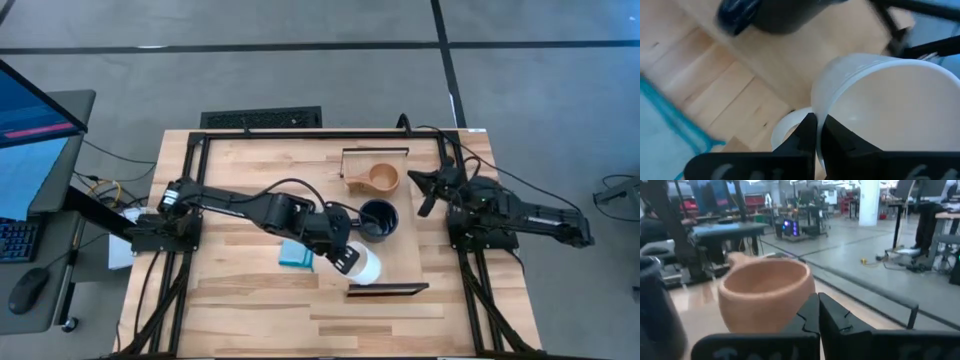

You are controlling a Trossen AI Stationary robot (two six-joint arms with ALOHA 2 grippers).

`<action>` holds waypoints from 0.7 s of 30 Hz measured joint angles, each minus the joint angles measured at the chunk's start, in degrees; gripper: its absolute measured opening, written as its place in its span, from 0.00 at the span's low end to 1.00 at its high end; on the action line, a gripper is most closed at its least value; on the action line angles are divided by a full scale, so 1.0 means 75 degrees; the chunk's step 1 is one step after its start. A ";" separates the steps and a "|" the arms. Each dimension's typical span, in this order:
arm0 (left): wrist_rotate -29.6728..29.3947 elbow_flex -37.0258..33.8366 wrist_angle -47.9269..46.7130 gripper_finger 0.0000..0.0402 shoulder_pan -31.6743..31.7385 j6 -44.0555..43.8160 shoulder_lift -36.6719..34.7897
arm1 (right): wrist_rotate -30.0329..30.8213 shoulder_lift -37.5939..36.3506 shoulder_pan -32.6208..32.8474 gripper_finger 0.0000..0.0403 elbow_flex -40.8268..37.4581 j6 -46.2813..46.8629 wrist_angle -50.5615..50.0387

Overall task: Stack small to large cups/mugs on shelf
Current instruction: Put the white mug on the shelf

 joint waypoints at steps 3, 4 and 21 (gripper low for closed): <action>0.0036 -0.0003 0.0069 0.00 0.0000 -0.0040 0.0115 | -0.0001 -0.0069 0.0103 0.05 0.0346 -0.0259 -0.0234; 0.0037 -0.0003 0.0081 0.00 0.0000 -0.0042 0.0128 | -0.0008 -0.0093 0.0140 0.05 0.0452 -0.0333 -0.0410; 0.0299 0.0002 0.0062 0.00 0.0316 -0.0148 0.0212 | 0.0005 -0.0233 0.0471 0.04 0.1205 -0.0344 -0.1650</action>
